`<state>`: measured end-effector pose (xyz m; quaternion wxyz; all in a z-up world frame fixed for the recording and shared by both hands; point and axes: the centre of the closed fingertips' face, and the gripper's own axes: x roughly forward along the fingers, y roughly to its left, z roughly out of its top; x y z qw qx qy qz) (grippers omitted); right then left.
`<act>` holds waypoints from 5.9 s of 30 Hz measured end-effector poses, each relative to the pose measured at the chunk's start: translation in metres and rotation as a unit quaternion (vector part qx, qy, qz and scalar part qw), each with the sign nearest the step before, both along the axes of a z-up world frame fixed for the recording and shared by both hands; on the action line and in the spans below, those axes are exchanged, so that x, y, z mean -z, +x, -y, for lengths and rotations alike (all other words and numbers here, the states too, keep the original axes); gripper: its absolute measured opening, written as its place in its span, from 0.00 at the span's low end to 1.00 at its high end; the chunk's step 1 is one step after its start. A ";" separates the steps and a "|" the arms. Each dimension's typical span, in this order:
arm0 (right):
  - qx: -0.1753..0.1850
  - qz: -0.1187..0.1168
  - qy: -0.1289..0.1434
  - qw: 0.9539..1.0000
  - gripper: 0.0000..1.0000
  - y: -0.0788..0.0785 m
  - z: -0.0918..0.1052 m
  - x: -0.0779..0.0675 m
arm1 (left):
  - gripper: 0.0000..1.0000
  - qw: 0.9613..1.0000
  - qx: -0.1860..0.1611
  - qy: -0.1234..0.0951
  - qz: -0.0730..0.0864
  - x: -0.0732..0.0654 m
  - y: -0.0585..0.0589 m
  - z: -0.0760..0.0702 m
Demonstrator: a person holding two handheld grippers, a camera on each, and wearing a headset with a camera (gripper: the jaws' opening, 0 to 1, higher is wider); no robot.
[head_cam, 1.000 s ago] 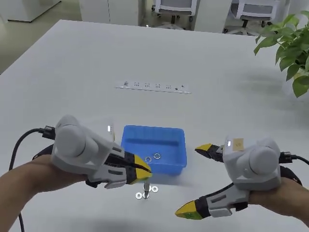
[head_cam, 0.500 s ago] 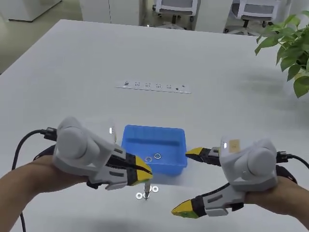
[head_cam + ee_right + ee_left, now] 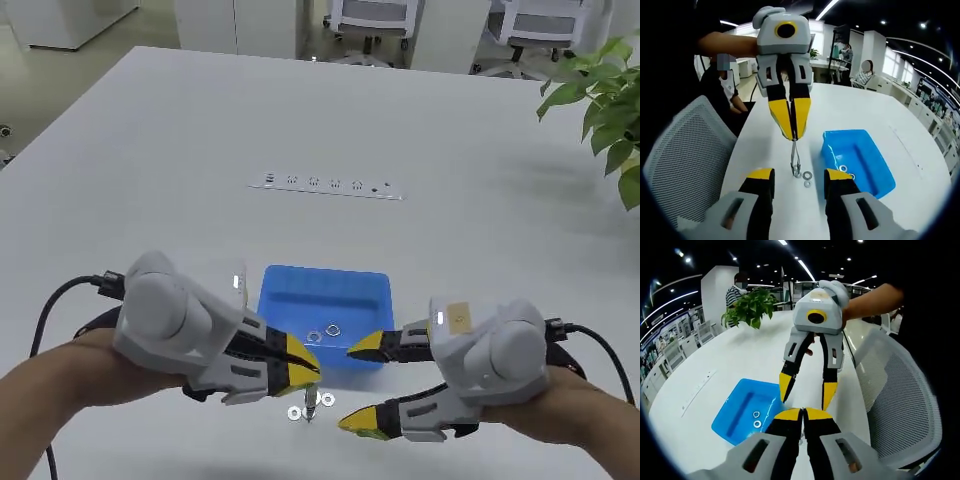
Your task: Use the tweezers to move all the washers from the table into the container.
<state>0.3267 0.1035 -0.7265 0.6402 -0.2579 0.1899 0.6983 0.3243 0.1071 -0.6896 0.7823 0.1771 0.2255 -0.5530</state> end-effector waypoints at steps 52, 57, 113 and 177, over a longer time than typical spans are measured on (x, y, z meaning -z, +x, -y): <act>-0.090 0.034 -0.024 0.995 0.07 -0.011 -0.029 0.012 | 0.13 1.000 0.000 -0.003 -0.003 -0.003 -0.003 -0.001; -0.092 0.037 -0.025 0.995 0.08 -0.011 -0.029 0.008 | 0.21 1.000 -0.009 -0.013 0.004 -0.007 -0.002 -0.004; -0.100 0.070 -0.023 0.992 0.08 0.062 -0.058 -0.020 | 0.94 0.985 -0.155 -0.071 0.003 -0.008 0.026 -0.056; -0.044 0.033 -0.037 0.998 0.29 0.078 -0.055 0.005 | 0.06 0.997 -0.061 -0.010 0.039 -0.006 0.081 -0.040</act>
